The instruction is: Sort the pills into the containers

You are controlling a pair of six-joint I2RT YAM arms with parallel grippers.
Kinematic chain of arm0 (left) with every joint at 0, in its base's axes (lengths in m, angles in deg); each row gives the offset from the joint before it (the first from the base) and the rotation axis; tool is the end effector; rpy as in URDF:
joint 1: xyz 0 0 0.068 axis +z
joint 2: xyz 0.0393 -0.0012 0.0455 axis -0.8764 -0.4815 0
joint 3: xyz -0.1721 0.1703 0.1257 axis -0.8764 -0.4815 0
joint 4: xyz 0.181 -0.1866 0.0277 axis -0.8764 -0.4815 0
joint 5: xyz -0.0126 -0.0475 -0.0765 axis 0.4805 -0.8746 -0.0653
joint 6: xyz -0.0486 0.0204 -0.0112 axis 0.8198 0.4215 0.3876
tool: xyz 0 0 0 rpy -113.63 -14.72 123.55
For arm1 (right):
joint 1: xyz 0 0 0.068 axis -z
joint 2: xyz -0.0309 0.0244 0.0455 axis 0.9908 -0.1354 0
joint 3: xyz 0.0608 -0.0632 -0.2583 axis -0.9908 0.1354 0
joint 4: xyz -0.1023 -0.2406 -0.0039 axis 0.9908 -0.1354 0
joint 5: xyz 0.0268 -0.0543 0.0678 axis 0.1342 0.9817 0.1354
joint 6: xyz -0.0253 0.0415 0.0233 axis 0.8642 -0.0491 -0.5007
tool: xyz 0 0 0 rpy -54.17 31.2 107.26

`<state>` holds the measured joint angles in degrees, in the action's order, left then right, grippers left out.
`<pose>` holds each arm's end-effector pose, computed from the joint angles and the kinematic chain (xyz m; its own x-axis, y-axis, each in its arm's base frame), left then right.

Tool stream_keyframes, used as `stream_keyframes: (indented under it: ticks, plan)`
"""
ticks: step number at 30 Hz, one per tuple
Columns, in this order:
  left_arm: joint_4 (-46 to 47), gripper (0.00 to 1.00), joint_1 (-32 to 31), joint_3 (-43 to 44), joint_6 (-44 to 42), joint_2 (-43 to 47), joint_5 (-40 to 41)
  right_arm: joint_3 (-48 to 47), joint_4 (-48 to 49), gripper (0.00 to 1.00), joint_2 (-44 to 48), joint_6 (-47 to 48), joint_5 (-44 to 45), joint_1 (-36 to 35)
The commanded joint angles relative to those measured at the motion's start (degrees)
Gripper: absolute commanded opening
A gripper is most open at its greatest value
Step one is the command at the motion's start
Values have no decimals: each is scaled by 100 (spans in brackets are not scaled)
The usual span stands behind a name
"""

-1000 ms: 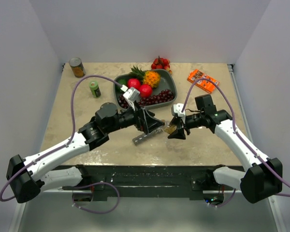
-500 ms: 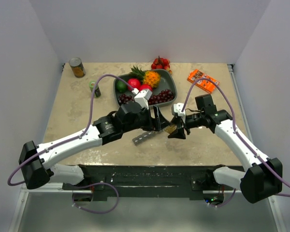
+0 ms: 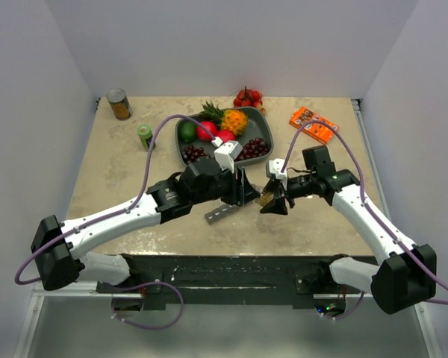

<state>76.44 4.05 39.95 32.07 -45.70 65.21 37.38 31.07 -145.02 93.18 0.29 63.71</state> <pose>0.1621 -0.2535 0.3270 -0.7478 -0.1217 -0.6526 0.4685 0.5997 -0.6488 0.2021 0.0999 0.2756 -0.0400 -0.4092 -0.9116 -0.9991 0.0292 0.0308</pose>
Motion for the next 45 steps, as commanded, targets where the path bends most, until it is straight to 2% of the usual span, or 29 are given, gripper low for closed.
stream_keyframes:
  ticks: [1, 2, 4, 5, 7, 8, 9, 12, 14, 18, 19, 21, 22, 26, 29, 34, 37, 45]
  plan:
    - [1351, 0, -31, -378, -1840, 161, -1604, -162, 143, 0, 117, -13, -173, 22]
    - [1528, 0, -31, -562, -2217, 171, -2174, -162, 126, 0, 109, -13, -182, 13]
    - [1766, 0, -31, -695, -3228, 127, -2748, -162, 126, 0, 108, -5, -217, 13]
    - [1575, 0, -40, -687, -4180, 101, -3116, -162, 126, 0, 100, -5, -226, 13]
    - [1338, 0, -31, -679, -5178, 4, -3313, -162, 117, 0, 91, 13, -243, 13]
    - [1162, 0, -31, -687, -6105, -31, -3366, -162, 108, 0, 91, 13, -261, 13]
    - [1160, 0, -31, -705, -6411, -66, -3314, -162, 91, 0, 91, 22, -261, 13]
    - [1642, 35, -14, -793, -6774, -145, -2927, -154, 91, 0, 100, 31, -261, 22]
    - [2063, 45, 4, -819, -6582, -172, -2857, -162, 91, 0, 91, 39, -252, 13]
    - [2303, 56, 74, -854, -6186, -41, -2839, -171, 73, 0, 91, 66, -252, 13]
    - [2312, 75, 100, -924, -6098, 21, -2839, -180, 56, 0, 82, 66, -261, 13]
    - [2408, 89, 188, -1134, -5756, 293, -2742, -180, 47, 0, 82, 75, -261, 22]
    - [2504, 99, 258, -1223, -5493, 407, -2699, -189, 38, 0, 91, 83, -261, 22]
    - [2865, 100, 364, -1688, -4447, 1196, -2129, -189, 38, 0, 100, 92, -261, 22]
    - [2980, 100, 399, -1900, -3174, 1532, -1452, -180, 38, 0, 91, 92, -252, 31]
    - [2551, 100, 417, -1550, -1758, 1419, -1134, -171, 64, 0, 82, 75, -243, 31]
    - [2278, 100, 417, -1172, -1423, 1094, -1143, -171, 82, 0, 73, 48, -226, 22]
    - [1881, 91, 276, -442, -1421, 347, -1151, -162, 91, 0, 82, 39, -217, 40]
